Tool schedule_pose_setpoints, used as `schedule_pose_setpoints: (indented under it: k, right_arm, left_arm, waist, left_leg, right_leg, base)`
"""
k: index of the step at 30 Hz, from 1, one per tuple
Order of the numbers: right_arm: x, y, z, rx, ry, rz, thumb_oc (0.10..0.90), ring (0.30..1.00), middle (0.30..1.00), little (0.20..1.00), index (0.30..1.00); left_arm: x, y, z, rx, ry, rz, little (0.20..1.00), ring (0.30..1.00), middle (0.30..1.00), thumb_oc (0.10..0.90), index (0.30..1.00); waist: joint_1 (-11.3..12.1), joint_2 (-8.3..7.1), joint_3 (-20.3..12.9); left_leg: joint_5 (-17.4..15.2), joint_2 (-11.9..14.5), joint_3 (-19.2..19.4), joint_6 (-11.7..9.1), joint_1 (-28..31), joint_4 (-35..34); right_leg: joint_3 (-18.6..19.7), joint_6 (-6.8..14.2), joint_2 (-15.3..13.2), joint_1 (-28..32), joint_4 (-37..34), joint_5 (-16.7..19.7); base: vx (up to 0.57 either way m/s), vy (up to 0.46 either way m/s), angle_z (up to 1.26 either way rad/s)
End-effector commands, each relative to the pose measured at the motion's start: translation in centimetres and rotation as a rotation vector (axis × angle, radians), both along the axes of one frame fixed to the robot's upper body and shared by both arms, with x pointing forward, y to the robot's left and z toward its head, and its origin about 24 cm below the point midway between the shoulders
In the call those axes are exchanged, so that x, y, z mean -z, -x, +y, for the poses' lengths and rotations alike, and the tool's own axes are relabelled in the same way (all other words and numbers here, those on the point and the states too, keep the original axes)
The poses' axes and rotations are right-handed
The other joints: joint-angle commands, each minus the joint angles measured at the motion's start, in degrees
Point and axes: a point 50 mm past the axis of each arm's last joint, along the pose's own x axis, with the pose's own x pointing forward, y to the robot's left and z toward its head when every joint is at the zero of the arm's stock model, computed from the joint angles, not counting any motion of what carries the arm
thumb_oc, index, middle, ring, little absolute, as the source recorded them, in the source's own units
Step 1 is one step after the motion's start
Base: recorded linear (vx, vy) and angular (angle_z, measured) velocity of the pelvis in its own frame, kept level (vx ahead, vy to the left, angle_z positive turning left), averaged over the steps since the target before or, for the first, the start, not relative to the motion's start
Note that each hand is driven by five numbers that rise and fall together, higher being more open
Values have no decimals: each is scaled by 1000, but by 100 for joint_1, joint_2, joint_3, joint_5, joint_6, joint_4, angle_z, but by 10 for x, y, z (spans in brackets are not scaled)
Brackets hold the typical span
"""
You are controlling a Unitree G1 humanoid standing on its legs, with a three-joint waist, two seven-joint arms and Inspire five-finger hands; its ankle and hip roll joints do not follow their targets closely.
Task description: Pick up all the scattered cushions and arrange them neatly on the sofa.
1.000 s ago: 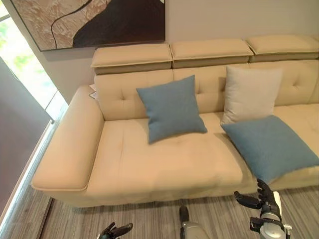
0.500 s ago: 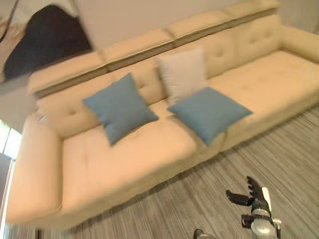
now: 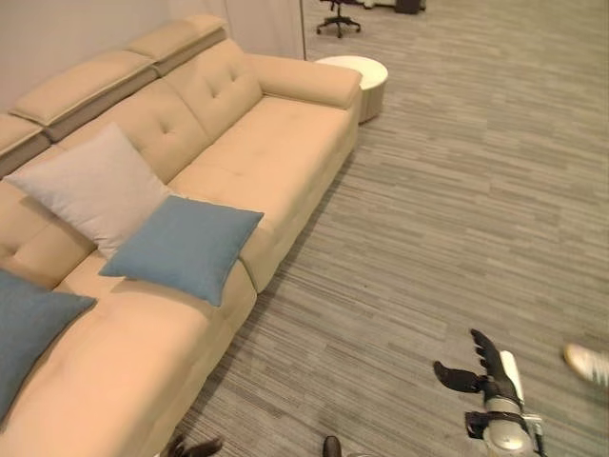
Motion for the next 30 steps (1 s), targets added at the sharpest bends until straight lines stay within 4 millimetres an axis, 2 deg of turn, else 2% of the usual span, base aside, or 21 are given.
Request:
schedule_pose_setpoints:
  k: [1,3,4,5,6,7,8,9,10,11,13,14,16,17,19,20,22,23,25,27,30]
  right_arm:
    - [-47,-53,15,-80,2,-307,800,900,900,900,900]
    - [-44,-56,20,-71,-27,-313,800,900,900,900,900]
    - [-44,-55,21,-72,-29,-310,800,900,900,900,900]
    - [-41,-65,35,-109,-65,-314,800,900,900,900,900]
    - [-37,-62,36,-101,-79,-302,800,900,900,900,900]
    - [-29,-61,39,-69,-109,-293,800,900,900,900,900]
    - [-28,-57,39,-56,-110,-292,800,900,900,900,900]
    - [-24,-51,41,-59,-141,-285,800,900,900,900,900]
    - [-20,-44,41,-57,-160,-264,800,900,900,900,900]
    - [-16,-37,39,-44,-177,-247,800,900,900,900,900]
    - [-13,-32,40,-7,-225,-262,800,900,900,900,900]
    - [-12,-30,39,15,-253,-273,800,900,900,900,900]
    - [-14,-30,33,60,-261,-297,800,900,900,900,900]
    - [-13,-30,31,71,-266,-296,800,900,900,900,900]
    - [-14,-29,25,132,-268,-316,800,900,900,900,900]
    - [-15,-27,24,146,-274,-328,800,900,900,900,900]
    - [-10,-22,22,184,-273,-311,800,900,900,900,900]
    - [-9,-20,23,190,-274,-308,800,900,900,900,900]
    - [-11,-24,23,179,-289,-319,800,900,900,900,900]
    - [-10,-26,21,168,-309,-308,800,900,900,900,900]
    - [-23,-34,9,126,-252,-329,800,900,900,900,900]
  left_arm:
    - [2,45,33,-63,-80,125,900,900,900,800,900]
    - [2,57,39,-101,-82,147,900,900,900,800,900]
    - [2,58,39,-102,-82,148,900,900,900,800,900]
    - [3,72,42,-148,-68,183,900,900,900,800,900]
    - [3,71,42,-165,-69,181,900,900,900,800,900]
    - [10,79,23,-161,-20,223,900,900,900,800,900]
    - [10,83,28,-142,-7,262,900,900,900,800,900]
    - [9,89,34,-118,-6,304,900,900,900,800,900]
    - [7,86,41,-115,-20,299,900,900,900,800,900]
    - [5,83,47,-115,-36,290,900,900,900,800,900]
    - [2,68,49,-100,-52,225,900,900,900,800,900]
    - [1,63,49,-66,-58,207,900,900,900,800,900]
    - [0,48,46,48,-75,171,900,900,900,800,900]
    - [0,44,44,73,-78,157,900,900,900,800,900]
    - [-9,19,46,125,-142,51,900,900,900,800,900]
    - [-12,13,47,106,-149,15,900,900,900,800,900]
    - [-13,6,47,10,-137,-19,900,900,900,800,900]
    - [-15,2,48,-38,-128,-39,900,900,900,800,900]
    - [-20,-7,52,-91,-126,-107,900,900,900,800,900]
    - [-23,-8,57,-85,-130,-126,900,900,900,800,900]
    - [-31,-17,62,-61,-145,-183,900,900,900,800,900]
  waist:
    - [571,113,86]
    - [714,173,45]
    - [703,142,72]
    - [835,178,-10]
    - [913,101,-47]
    - [1005,-40,-68]
    - [1014,-99,-109]
    - [925,-44,-150]
    - [762,24,-159]
    - [625,152,-170]
    - [403,253,-123]
    - [305,280,-110]
    - [179,342,-124]
    - [141,346,-139]
    - [111,240,-92]
    - [86,196,-131]
    - [3,83,-174]
    - [-51,25,-147]
    - [-53,-61,-83]
    - [-32,-178,-96]
    - [-11,-127,-153]
  left_leg:
    - [239,-528,1145,208,-388,-677]
    - [427,-500,1636,122,-326,-1154]
    - [396,-570,1641,126,-234,-1223]
    - [492,-705,1569,496,83,-1664]
    - [459,-843,1430,637,157,-1694]
    - [362,-946,1385,779,266,-1666]
    - [311,-940,1311,812,407,-1659]
    - [242,-935,1138,871,626,-1675]
    - [161,-1008,927,972,810,-1735]
    - [103,-1039,674,1037,1009,-1804]
    - [-2,-1137,178,1034,1414,-1931]
    - [-23,-1131,-9,975,1497,-1920]
    - [-108,-1039,-334,745,1603,-1884]
    - [-118,-1039,-464,685,1595,-1853]
    - [-265,-1060,-841,527,1687,-1818]
    - [-302,-1036,-1015,450,1682,-1826]
    - [-427,-993,-1433,316,1847,-1886]
    - [-494,-969,-1583,272,1939,-1866]
    - [-620,-834,-1702,169,2078,-1802]
    - [-696,-799,-1863,109,2140,-1753]
    - [-665,-461,-2124,-85,2205,-1736]
  right_leg:
    - [-452,1243,-185,1105,-180,-524]
    - [-517,1288,-37,1268,-165,-584]
    - [-516,1322,-87,1323,-147,-631]
    - [-518,1361,47,1331,164,-443]
    - [-568,1567,-14,1228,642,-166]
    - [-694,2029,-136,1081,1254,274]
    - [-851,2268,-295,979,1829,679]
    - [-931,2268,-496,811,2552,1071]
    - [-927,2268,-668,624,3173,997]
    - [-866,2206,-629,350,3676,954]
    - [-905,2049,-716,-47,4081,678]
    - [-929,1972,-860,-175,3958,613]
    - [-1031,1673,-1367,-274,3016,235]
    - [-1048,1621,-1431,-194,2581,245]
    - [-694,1657,-1509,-150,1475,269]
    - [-594,1704,-1587,-144,900,442]
    - [-103,1845,-1717,-298,177,847]
    - [13,1907,-1727,-349,3,1041]
    - [-387,2082,-1807,-351,-198,1390]
    - [-344,2058,-1774,-232,-158,1328]
    - [-321,1957,-1492,-168,39,943]
  base:
    - [428,-193,-40]
    - [354,-87,-23]
    - [424,-37,-6]
    - [398,-14,-3]
    - [493,-59,-21]
    - [321,-127,-42]
    - [412,-159,-24]
    - [447,-65,25]
    - [510,82,79]
    - [470,144,140]
    - [386,18,193]
    - [295,-134,188]
    - [304,-183,161]
    - [287,-201,143]
    - [235,-299,127]
    - [308,-380,97]
    - [366,-357,110]
    - [310,-335,125]
    - [221,-317,101]
    - [175,-283,78]
    - [168,-296,44]
